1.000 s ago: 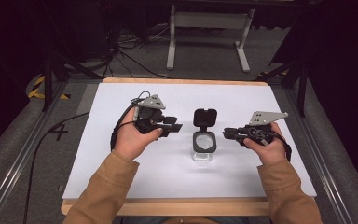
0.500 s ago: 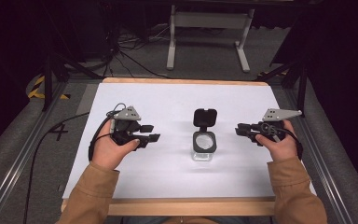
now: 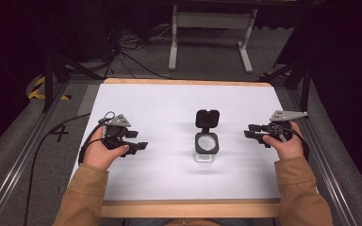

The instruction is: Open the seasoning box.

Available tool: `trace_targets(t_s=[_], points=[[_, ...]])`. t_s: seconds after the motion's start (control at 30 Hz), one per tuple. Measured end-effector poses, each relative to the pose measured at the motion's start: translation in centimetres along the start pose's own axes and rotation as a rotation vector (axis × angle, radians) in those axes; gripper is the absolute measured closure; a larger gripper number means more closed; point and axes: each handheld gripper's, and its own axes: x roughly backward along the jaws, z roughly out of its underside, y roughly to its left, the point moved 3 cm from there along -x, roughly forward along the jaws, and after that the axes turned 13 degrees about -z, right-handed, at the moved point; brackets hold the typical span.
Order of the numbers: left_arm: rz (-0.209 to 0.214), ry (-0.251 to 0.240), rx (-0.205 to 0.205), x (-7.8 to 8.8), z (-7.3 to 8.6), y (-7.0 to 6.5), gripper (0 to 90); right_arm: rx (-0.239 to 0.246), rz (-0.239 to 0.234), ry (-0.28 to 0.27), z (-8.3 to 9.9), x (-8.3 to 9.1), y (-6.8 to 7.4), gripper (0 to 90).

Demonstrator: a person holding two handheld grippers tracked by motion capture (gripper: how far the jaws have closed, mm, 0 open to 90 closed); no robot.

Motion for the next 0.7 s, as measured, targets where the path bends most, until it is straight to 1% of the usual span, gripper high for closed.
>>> trace_targets(t_s=[0.03, 0.07, 0.13, 0.17, 0.2, 0.23, 0.27, 0.3, 0.33, 0.4, 0.47, 0.5, 0.53, 0.6, 0.63, 0.7], points=[[0.002, 0.010, -0.004, -0.5, 0.5, 0.3, 35.0, -0.008, 0.006, 0.005, 0.2, 0.0, -0.3, 58.3], [-0.001, 0.014, -0.006, -0.7, 0.7, 0.5, 33.9, -0.029, 0.014, 0.018, 0.6, -0.2, -0.8, 56.2], [-0.016, 0.021, -0.006, -1.3, 1.3, 1.1, 33.5, -0.047, 0.025, 0.035, 1.1, -0.4, -1.3, 54.2], [-0.022, 0.024, 0.004, -1.6, 1.6, 1.5, 32.9, -0.050, 0.041, 0.051, 1.5, -0.5, -1.7, 52.3], [-0.022, 0.024, 0.004, -1.6, 1.6, 1.5, 32.1, -0.050, 0.041, 0.051, 1.5, -0.5, -1.7, 52.3], [-0.024, 0.026, 0.023, -1.8, 1.9, 1.6, 32.1, -0.054, 0.053, 0.058, 1.9, -0.6, -2.1, 50.3], [-0.029, 0.025, 0.028, -1.9, 2.1, 1.9, 31.8, -0.061, 0.062, 0.060, 2.1, -0.7, -2.4, 49.0], [-0.031, 0.026, 0.044, -2.1, 2.3, 2.1, 31.3, -0.065, 0.070, 0.063, 2.4, -0.8, -2.7, 47.5], [-0.035, 0.025, 0.066, -2.3, 2.5, 2.4, 31.0, -0.077, 0.083, 0.067, 2.7, -0.8, -3.0, 46.2], [-0.053, 0.036, 0.083, -2.6, 2.9, 2.9, 29.9, -0.104, 0.095, 0.074, 3.2, -1.0, -3.5, 44.3], [-0.069, 0.055, 0.120, -2.8, 3.2, 3.2, 28.1, -0.120, 0.103, 0.088, 3.6, -1.2, -3.8, 44.3], [-0.088, 0.064, 0.132, -2.9, 3.3, 3.4, 28.3, -0.128, 0.105, 0.095, 3.7, -1.2, -3.9, 44.3], [-0.095, 0.072, 0.141, -2.9, 3.4, 3.4, 28.3, -0.132, 0.112, 0.108, 3.9, -1.3, -4.0, 44.0], [-0.101, 0.077, 0.142, -3.0, 3.5, 3.6, 28.0, -0.130, 0.119, 0.119, 4.0, -1.4, -4.0, 43.8], [-0.097, 0.083, 0.147, -3.0, 3.5, 3.5, 27.8, -0.125, 0.124, 0.127, 4.0, -1.5, -4.0, 43.8], [-0.090, 0.082, 0.155, -2.9, 3.4, 3.4, 27.7, -0.131, 0.119, 0.122, 3.8, -1.5, -3.8, 43.8]])
